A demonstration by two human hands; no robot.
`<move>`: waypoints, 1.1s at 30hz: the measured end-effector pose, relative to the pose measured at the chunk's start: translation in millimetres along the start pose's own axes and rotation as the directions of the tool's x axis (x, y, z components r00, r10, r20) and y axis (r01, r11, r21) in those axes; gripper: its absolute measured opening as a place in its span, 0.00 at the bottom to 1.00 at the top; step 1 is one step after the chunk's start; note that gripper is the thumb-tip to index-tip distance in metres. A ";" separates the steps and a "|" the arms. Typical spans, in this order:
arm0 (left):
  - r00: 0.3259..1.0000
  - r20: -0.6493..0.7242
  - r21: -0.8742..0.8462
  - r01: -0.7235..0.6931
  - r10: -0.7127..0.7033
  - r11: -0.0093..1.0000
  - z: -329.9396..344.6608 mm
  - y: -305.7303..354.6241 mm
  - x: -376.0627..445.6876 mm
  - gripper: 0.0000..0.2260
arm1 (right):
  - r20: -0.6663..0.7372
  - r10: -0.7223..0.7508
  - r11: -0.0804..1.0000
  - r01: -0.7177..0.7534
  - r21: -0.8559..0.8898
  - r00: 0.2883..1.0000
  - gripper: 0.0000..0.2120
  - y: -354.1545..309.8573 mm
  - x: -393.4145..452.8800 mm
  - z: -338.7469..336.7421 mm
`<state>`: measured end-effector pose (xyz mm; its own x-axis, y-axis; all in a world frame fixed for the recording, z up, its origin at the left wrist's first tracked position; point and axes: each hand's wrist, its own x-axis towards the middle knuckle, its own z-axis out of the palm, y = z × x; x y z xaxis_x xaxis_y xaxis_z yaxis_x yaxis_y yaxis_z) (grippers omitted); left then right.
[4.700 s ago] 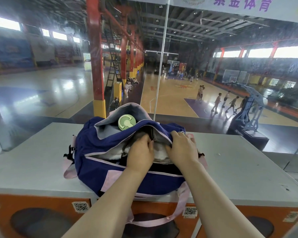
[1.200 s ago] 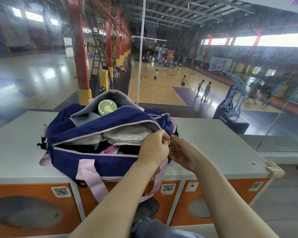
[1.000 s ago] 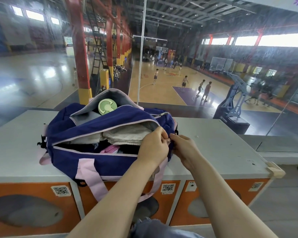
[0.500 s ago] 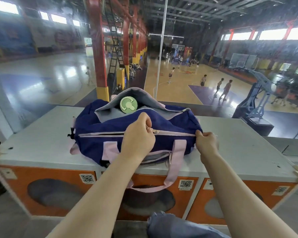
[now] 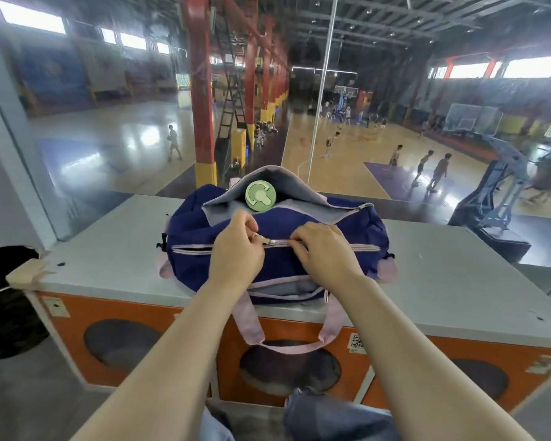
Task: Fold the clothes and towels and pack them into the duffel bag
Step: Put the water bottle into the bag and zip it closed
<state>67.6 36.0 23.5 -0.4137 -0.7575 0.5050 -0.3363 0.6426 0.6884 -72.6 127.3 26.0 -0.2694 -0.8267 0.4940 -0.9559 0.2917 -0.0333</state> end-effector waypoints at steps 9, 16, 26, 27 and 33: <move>0.930 -0.183 -0.038 0.317 -0.318 0.948 -69.9 -88.6 6.3 0.09 | -0.013 0.093 0.993 -0.094 -0.070 0.996 0.12 9.4 -2.1 7.3; 0.952 -0.159 0.036 0.269 -0.260 0.962 -63.8 -95.6 4.0 0.07 | 0.022 0.129 0.992 -0.129 -0.003 0.991 0.10 6.9 -3.2 10.6; 0.977 -0.213 0.216 0.016 0.031 0.976 -35.7 -45.0 28.0 0.10 | -0.131 0.301 0.938 -0.268 0.219 0.945 0.07 29.1 -8.4 1.1; 0.977 -0.206 0.203 -0.013 0.055 0.979 -28.1 -35.4 32.5 0.10 | -0.152 0.352 0.918 -0.309 0.249 0.924 0.08 35.0 -8.8 0.2; 0.983 -0.096 0.045 -0.155 0.159 0.987 33.5 22.7 50.8 0.10 | -0.186 0.631 0.748 -0.526 0.405 0.753 0.18 72.7 -1.1 -6.3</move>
<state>10.6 15.9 47.3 -0.3791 -0.6534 0.6552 -0.3058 0.7568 0.5777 -141.0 152.5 28.6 -0.7844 -0.3490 0.5128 -0.6201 0.4585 -0.6366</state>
